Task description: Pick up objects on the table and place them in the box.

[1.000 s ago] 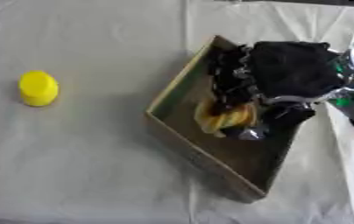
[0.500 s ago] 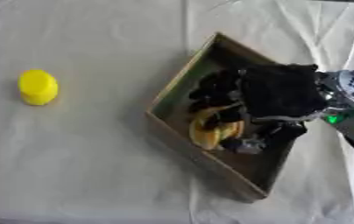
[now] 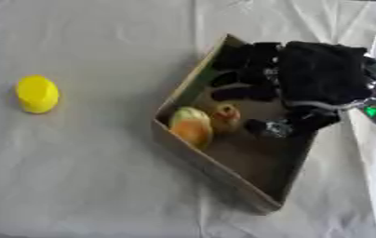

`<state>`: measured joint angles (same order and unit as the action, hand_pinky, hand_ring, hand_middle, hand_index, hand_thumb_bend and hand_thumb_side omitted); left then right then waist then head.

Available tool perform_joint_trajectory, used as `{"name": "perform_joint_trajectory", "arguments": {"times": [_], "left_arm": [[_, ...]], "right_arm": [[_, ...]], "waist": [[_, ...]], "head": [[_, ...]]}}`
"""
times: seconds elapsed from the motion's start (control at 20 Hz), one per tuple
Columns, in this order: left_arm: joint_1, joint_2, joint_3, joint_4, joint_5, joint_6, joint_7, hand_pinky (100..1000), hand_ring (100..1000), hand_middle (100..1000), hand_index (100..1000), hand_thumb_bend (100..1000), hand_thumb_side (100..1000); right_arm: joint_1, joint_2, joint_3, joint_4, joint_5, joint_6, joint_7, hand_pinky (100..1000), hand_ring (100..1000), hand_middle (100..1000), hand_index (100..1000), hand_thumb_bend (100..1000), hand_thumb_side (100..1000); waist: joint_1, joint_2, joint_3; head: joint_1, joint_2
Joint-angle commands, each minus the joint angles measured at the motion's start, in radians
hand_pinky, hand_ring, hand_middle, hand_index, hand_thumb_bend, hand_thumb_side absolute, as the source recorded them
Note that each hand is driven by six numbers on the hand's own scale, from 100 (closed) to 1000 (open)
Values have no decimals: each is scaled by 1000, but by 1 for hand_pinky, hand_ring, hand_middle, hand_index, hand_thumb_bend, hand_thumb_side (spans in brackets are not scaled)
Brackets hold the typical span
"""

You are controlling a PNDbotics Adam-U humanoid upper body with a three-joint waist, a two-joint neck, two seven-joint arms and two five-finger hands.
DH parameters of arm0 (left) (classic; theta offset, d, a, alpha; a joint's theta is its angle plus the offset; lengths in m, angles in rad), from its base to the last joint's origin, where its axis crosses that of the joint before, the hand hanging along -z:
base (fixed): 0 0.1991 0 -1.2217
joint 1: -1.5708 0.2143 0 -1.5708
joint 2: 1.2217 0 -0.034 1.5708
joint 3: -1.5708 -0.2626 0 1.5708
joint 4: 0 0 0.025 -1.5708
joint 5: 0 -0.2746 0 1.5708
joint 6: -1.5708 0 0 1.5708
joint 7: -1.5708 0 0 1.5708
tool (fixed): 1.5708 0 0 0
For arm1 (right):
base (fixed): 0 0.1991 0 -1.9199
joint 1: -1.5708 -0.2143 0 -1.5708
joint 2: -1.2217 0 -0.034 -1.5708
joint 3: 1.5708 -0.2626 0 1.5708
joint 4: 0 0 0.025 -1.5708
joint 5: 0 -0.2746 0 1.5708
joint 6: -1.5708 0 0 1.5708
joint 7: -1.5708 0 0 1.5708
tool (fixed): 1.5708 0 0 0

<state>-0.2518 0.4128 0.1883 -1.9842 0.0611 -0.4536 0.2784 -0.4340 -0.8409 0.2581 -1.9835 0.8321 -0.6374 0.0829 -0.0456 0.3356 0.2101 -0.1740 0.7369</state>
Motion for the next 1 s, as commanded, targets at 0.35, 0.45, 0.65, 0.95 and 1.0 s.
{"name": "perform_joint_trajectory", "arguments": {"times": [0.35, 0.45, 0.65, 0.95, 1.0], "left_arm": [[-7, 27, 8, -16, -13, -9, 7, 821, 806, 767, 847, 100, 618], [-2, 39, 7, -16, -19, -13, 6, 821, 806, 767, 849, 100, 610], [22, 101, -7, -16, -54, -21, -19, 823, 811, 771, 857, 100, 517], [81, 234, -33, -16, -135, 27, -100, 846, 859, 820, 916, 100, 212], [91, 256, -40, -16, -149, 40, -114, 853, 868, 829, 920, 100, 175]], "right_arm": [[181, 21, -171, -17, -143, 54, -150, 902, 864, 805, 963, 100, 117], [208, 27, -222, -17, -175, 65, -182, 887, 842, 782, 943, 100, 136], [275, 30, -317, -17, -236, 43, -243, 880, 824, 765, 912, 100, 237], [397, 53, -441, -17, -320, -38, -327, 872, 806, 749, 874, 100, 100], [419, 57, -462, -17, -334, -52, -340, 871, 806, 749, 872, 100, 100]], "waist": [[11, -15, -6], [14, -14, -9], [21, -11, -21], [43, -7, -55], [48, -7, -62]], "head": [[38, -26], [45, -25], [61, -25], [70, -16], [71, -14]]}}
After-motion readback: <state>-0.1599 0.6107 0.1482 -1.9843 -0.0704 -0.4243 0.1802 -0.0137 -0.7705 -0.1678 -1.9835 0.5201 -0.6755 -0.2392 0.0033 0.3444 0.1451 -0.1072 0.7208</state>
